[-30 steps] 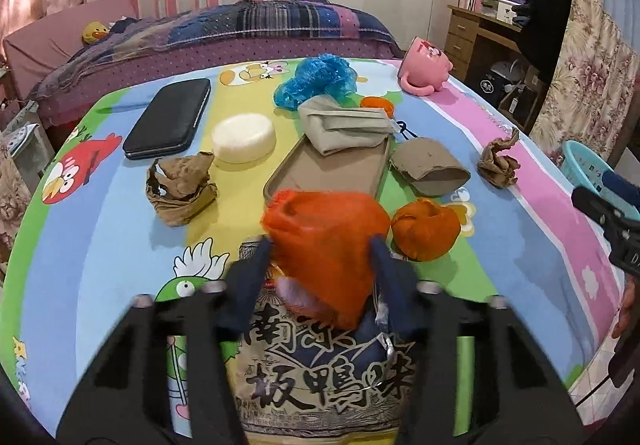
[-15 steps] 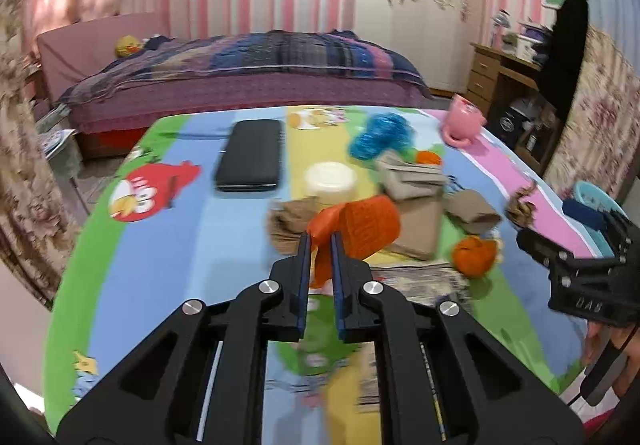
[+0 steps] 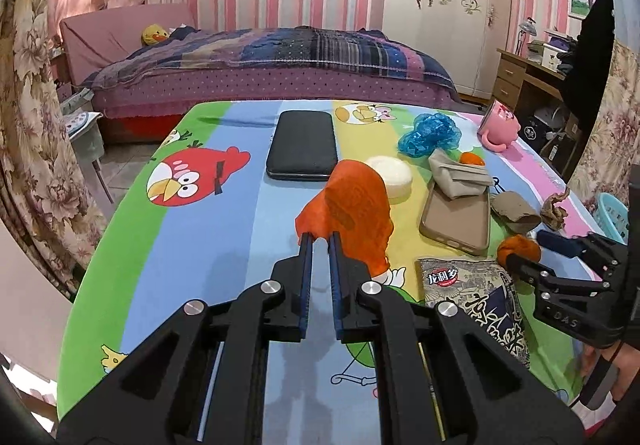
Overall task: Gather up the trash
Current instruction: 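Grasp the orange plastic bag with the left gripper while the right gripper grasps the orange peel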
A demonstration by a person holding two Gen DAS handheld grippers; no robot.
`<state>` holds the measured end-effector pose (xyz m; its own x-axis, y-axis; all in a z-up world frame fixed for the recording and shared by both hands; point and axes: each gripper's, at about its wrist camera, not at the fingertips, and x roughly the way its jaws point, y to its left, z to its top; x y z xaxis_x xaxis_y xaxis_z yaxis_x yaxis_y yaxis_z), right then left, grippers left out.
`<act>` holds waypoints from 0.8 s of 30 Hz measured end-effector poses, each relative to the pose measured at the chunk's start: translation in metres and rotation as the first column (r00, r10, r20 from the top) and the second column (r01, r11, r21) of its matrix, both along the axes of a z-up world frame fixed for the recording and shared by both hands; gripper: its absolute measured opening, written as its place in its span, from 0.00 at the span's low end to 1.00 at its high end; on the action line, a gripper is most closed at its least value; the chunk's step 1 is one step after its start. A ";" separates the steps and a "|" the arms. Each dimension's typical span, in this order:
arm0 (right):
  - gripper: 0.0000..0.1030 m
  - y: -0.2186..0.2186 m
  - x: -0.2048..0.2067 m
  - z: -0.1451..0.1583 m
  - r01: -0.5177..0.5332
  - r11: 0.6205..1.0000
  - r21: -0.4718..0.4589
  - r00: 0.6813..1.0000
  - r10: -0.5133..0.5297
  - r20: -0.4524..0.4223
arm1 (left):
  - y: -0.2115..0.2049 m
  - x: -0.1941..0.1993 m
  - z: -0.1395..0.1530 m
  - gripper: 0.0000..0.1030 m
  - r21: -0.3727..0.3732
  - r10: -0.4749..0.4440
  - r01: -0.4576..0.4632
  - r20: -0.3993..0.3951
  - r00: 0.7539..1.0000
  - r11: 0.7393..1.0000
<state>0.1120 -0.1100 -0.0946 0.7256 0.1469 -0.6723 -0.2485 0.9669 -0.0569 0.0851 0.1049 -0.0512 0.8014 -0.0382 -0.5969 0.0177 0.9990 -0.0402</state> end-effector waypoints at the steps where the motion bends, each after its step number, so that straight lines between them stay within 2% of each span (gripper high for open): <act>1: 0.36 0.000 0.000 0.001 -0.010 1.000 0.005 1.000 0.010 0.005 | -0.001 0.001 0.000 0.06 0.000 -0.004 0.004 0.001 1.000 1.000; 4: 0.23 -0.001 -0.002 0.004 -0.018 1.000 0.011 1.000 0.017 0.015 | -0.003 0.001 0.000 0.04 -0.003 -0.010 0.010 0.000 1.000 1.000; 6: 0.20 -0.006 -0.005 0.008 -0.012 1.000 0.018 1.000 0.012 0.027 | -0.005 0.001 0.001 0.03 -0.008 -0.016 0.016 0.000 1.000 1.000; 15: 0.18 -0.042 -0.018 0.030 0.035 0.999 0.039 0.996 -0.038 0.081 | -0.021 -0.001 0.017 0.00 -0.012 -0.041 0.041 0.029 0.999 0.999; 24: 0.18 -0.084 -0.029 0.050 0.097 0.993 0.068 0.987 -0.105 0.123 | -0.052 -0.002 0.040 0.00 0.026 -0.065 0.064 0.059 0.996 0.998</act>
<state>0.0833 -0.1941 -0.0448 0.8170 0.1068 -0.5667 -0.1440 0.9893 -0.0212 0.0830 0.0528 -0.0114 0.8319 -0.0772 -0.5495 0.0835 0.9964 -0.0135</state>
